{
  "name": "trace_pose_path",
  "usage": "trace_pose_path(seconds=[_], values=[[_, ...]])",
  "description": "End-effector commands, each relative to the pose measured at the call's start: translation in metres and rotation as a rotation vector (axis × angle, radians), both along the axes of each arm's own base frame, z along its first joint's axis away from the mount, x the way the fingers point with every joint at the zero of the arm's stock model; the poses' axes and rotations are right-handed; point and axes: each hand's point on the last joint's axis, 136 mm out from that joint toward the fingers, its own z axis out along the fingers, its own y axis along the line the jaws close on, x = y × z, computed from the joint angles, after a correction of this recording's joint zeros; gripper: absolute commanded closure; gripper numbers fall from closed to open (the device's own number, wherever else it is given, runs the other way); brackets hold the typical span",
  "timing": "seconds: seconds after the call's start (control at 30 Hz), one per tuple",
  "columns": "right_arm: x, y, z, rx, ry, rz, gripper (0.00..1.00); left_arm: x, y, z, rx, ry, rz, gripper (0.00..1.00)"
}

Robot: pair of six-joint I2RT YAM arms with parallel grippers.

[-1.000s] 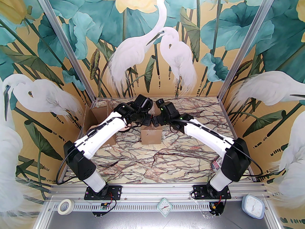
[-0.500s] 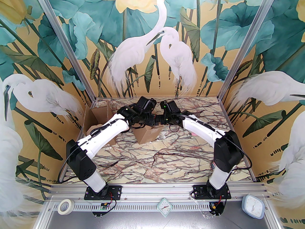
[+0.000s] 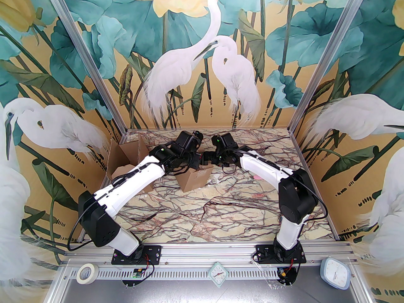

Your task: Unpack the express box

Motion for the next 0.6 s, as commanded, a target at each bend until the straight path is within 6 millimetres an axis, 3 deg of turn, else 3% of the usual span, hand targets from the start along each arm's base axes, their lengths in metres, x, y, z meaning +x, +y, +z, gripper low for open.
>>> trace_pose_path(seconds=[0.0, 0.17, 0.3, 0.57], values=[[-0.010, -0.023, -0.056, -0.154, 0.135, -0.062, 0.01, -0.009, 0.004, 0.051, -0.111, -0.109, 0.011, 1.00], [-0.010, -0.024, -0.060, -0.167, 0.156, -0.072, 0.01, -0.019, 0.025, 0.043, -0.111, -0.097, 0.085, 1.00], [-0.008, -0.022, -0.051, -0.149, 0.133, -0.068, 0.01, -0.024, 0.034, 0.036, -0.115, -0.078, 0.113, 1.00], [-0.006, -0.003, 0.028, 0.049, -0.067, -0.019, 0.00, -0.018, 0.009, 0.014, -0.107, 0.050, 0.032, 1.00]])
